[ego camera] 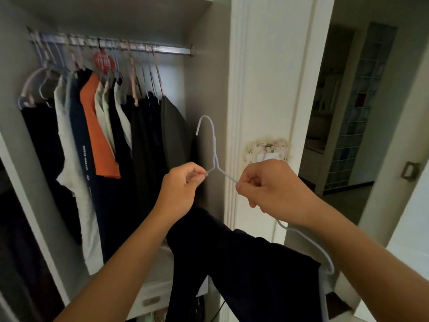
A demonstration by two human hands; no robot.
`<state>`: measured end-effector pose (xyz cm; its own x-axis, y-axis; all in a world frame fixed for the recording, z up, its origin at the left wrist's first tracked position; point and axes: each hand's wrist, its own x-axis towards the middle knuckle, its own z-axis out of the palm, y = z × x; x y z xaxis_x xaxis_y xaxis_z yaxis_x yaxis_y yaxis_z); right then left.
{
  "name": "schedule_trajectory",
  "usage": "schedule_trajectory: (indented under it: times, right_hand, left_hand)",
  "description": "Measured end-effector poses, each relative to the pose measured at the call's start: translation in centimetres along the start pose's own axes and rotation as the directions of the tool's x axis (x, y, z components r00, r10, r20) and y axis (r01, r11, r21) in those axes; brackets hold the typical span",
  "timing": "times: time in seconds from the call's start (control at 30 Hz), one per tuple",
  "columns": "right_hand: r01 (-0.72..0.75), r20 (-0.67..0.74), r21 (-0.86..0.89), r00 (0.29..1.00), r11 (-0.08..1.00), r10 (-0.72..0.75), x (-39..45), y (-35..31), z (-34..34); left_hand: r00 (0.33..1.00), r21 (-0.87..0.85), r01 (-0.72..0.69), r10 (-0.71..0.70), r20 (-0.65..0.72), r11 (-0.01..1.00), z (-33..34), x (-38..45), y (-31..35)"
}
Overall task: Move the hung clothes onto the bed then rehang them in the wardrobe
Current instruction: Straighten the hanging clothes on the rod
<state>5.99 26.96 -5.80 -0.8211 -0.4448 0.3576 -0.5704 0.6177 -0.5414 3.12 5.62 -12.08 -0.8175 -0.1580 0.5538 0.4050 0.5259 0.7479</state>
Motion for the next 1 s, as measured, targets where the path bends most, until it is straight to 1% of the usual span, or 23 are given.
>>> schedule_trajectory:
  times: [0.1, 0.2, 0.27, 0.37, 0.47, 0.57, 0.67, 0.77, 0.83, 0.93, 1.0]
  right_hand:
    - [-0.026, -0.080, 0.096, 0.996, 0.995, 0.033, 3.0, 0.0, 0.4]
    - [-0.056, -0.111, 0.122, 0.991, 0.991, 0.069, 6.0, 0.1, 0.3]
    - [-0.077, -0.120, 0.120, 0.989, 0.990, 0.092, 7.5, 0.3, 0.3]
    - [-0.099, -0.118, 0.099, 0.987, 0.990, 0.110, 9.0, 0.7, 0.0]
    - [-0.114, -0.150, 0.071, 0.981, 0.991, 0.123, 10.3, 1.2, -0.4]
    - [-0.131, -0.169, 0.048, 0.976, 0.990, 0.137, 11.8, 1.3, -0.2]
    - [-0.144, -0.211, 0.039, 0.966, 0.989, 0.149, 13.5, 1.0, 0.7]
    - [-0.163, -0.265, 0.005, 0.951, 0.987, 0.158, 15.7, 0.4, 1.5]
    - [-0.176, -0.303, -0.035, 0.940, 0.984, 0.157, 17.3, -0.3, 1.8]
    - [-0.202, -0.334, -0.129, 0.931, 0.971, 0.150, 20.1, -1.2, 2.4]
    - [-0.203, -0.371, -0.234, 0.923, 0.951, 0.106, 22.5, -1.5, 3.1]
  left_hand:
    - [1.000, 0.003, -0.002, 0.002, -0.009, 1.000, 0.4, 3.3, -1.2]
    - [0.998, 0.059, 0.019, -0.023, 0.066, 0.998, 0.8, 6.1, -2.2]
    - [0.990, 0.118, 0.022, -0.038, 0.133, 0.993, 1.1, 8.0, -3.0]
    - [0.981, 0.229, 0.040, -0.082, 0.177, 0.973, 1.2, 11.3, -4.6]
    - [0.965, 0.280, 0.111, -0.170, 0.199, 0.954, 1.2, 14.4, -5.7]
    - [0.946, 0.302, 0.150, -0.225, 0.233, 0.942, 1.4, 16.9, -6.4]
    - [0.950, 0.311, 0.140, -0.216, 0.227, 0.940, 1.3, 19.2, -7.1]
    - [0.976, 0.304, 0.068, -0.127, 0.178, 0.950, 0.1, 21.5, -7.6]
    - [0.985, 0.266, 0.053, -0.095, 0.147, 0.962, -1.3, 23.3, -7.6]
    - [0.988, 0.224, 0.074, -0.102, 0.114, 0.972, -3.3, 25.7, -7.7]
    - [0.989, 0.213, 0.087, -0.109, 0.097, 0.973, -4.5, 26.7, -8.0]
